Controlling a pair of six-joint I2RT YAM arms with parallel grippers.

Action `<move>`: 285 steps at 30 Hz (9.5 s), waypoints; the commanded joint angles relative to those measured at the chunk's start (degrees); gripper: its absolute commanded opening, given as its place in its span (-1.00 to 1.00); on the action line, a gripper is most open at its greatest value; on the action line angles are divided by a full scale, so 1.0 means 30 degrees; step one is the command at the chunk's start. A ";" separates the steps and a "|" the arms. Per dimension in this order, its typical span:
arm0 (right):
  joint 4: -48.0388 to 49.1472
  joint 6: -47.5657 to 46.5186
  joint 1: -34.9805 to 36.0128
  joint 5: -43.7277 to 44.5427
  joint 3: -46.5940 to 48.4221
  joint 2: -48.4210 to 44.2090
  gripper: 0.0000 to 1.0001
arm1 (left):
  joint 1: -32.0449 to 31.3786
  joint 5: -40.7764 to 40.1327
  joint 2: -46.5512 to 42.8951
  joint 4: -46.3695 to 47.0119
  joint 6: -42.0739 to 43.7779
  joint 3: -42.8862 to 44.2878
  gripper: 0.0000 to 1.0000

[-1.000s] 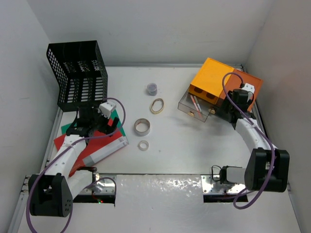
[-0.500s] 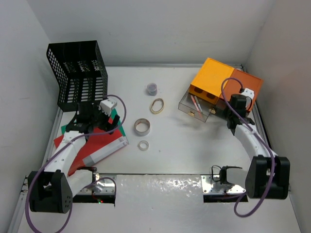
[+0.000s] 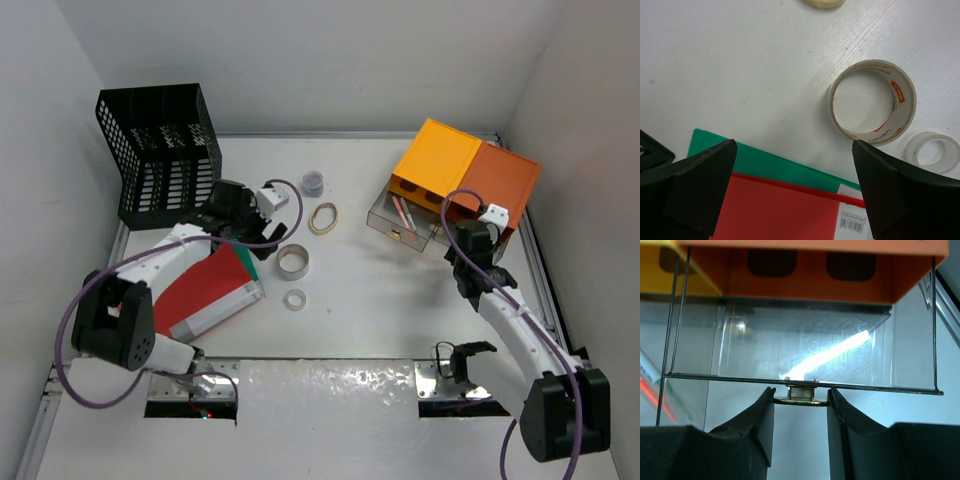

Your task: Organize the desk

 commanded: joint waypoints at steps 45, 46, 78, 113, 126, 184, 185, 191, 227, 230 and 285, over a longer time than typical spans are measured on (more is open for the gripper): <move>-0.2289 -0.4097 0.2725 -1.4389 0.4852 -0.2704 0.83 | -0.2589 -0.2342 0.1114 -0.1365 -0.3622 0.5710 -1.00; -0.0949 -0.3893 0.2754 -1.5723 0.5118 -0.2291 0.84 | -0.2619 -0.1729 0.0936 -0.1481 -0.3651 0.5828 -1.00; 0.9993 0.1675 0.9786 -1.7670 0.9662 1.0603 0.16 | -0.3352 0.0181 -0.1703 -0.2039 -0.3007 0.5097 -1.00; -0.9841 -0.9457 0.7036 0.6266 1.2943 0.4128 -1.00 | -0.3322 -0.2748 -0.3724 -0.3328 -0.2509 0.4571 0.99; -1.1656 -0.9692 0.3780 0.7113 1.3938 0.8491 -1.00 | -0.3322 -0.2485 -0.3812 -0.3123 -0.2567 0.3603 0.99; -1.2304 -0.8872 0.0118 -0.5307 1.4703 1.0692 -0.56 | -0.3322 -0.3745 -0.4193 -0.2537 -0.1923 0.3046 0.99; -1.2158 -0.8842 0.0060 -0.5336 1.4527 1.0633 -0.55 | -0.3293 -0.3716 -0.4222 -0.2508 -0.1923 0.3046 0.99; -1.2156 -0.8783 -0.0263 -0.5599 1.4350 1.1042 -0.54 | -0.3293 -0.3745 -0.4193 -0.2390 -0.1893 0.2958 0.99; -0.9845 -1.4374 -0.1494 -0.4869 1.6283 1.3182 -1.00 | -0.3322 -0.4154 -0.4310 -0.2917 -0.0897 0.4101 0.99; -0.9026 -1.5284 -0.1494 -0.3904 1.5699 1.3181 -1.00 | -0.3322 -0.4242 -0.4397 -0.2947 -0.0809 0.4043 0.99; -0.4628 -0.3950 -0.6091 -0.5950 0.9016 0.7583 -1.00 | -0.3322 -0.4155 -0.5393 -0.2918 -0.0429 0.3193 0.99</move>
